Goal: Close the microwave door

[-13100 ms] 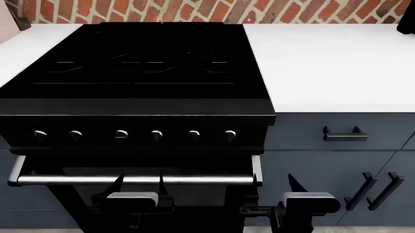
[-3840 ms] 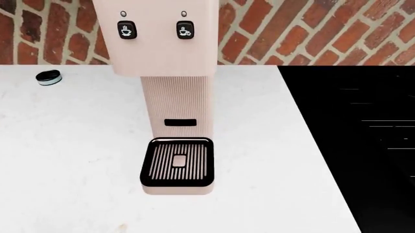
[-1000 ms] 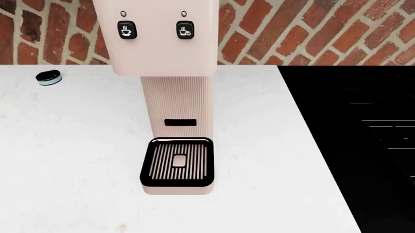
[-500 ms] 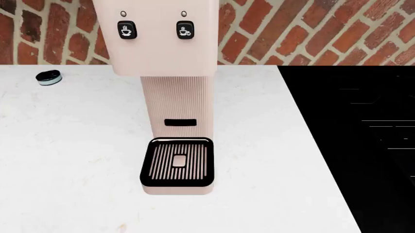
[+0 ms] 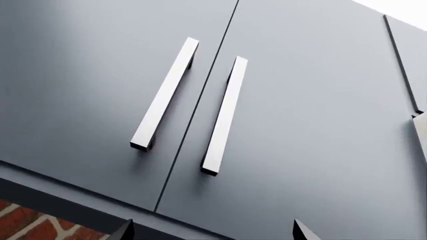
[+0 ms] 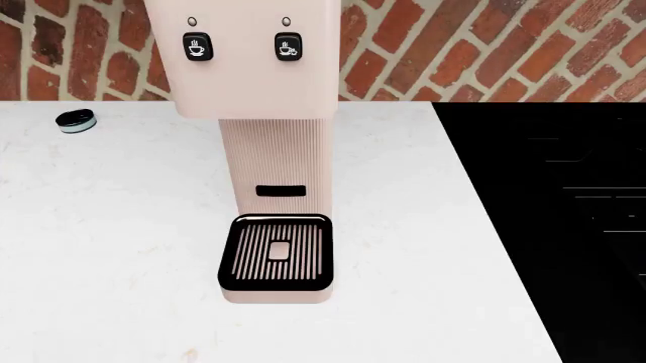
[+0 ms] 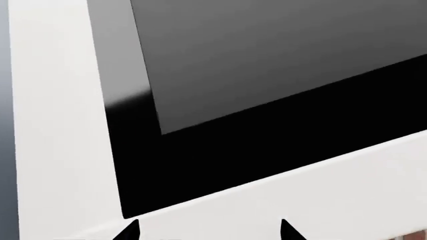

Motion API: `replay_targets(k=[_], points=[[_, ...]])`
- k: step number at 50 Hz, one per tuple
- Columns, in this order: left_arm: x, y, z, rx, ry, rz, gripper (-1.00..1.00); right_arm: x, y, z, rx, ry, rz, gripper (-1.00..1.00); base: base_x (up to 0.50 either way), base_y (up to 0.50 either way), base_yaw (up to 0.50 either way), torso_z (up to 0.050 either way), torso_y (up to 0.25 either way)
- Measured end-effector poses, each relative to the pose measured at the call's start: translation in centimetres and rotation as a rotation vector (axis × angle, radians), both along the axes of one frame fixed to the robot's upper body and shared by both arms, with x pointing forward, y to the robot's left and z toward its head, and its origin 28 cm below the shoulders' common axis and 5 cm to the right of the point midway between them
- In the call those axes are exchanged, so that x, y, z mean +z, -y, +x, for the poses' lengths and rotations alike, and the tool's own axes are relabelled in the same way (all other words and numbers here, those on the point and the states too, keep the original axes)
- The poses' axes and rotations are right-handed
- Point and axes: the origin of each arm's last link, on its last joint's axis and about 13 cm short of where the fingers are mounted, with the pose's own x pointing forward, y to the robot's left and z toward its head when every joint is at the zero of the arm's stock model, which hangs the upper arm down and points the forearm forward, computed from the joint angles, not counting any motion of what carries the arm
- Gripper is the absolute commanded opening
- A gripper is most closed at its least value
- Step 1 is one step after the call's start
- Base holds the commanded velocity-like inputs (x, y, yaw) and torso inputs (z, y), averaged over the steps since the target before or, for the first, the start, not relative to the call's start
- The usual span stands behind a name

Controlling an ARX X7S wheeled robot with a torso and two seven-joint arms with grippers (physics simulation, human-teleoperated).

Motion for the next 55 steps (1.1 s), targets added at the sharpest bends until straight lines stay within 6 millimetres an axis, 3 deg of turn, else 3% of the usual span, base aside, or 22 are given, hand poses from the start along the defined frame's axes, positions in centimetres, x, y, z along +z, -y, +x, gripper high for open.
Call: replay_targets(k=[26, 55], points=[[0.1, 0.0, -0.1, 0.001, 0.002, -0.004, 1.00, 0.7, -1.0, 0.6, -0.007, -0.025, -0.079, 1.00, 0.00, 0.00, 0.00, 0.000, 0.000], [0.2, -0.1, -0.3, 0.002, 0.008, -0.008, 1.00, 4.5, -5.5, -3.9, -0.096, 0.100, -0.400, 1.00, 0.00, 0.00, 0.00, 0.000, 0.000]])
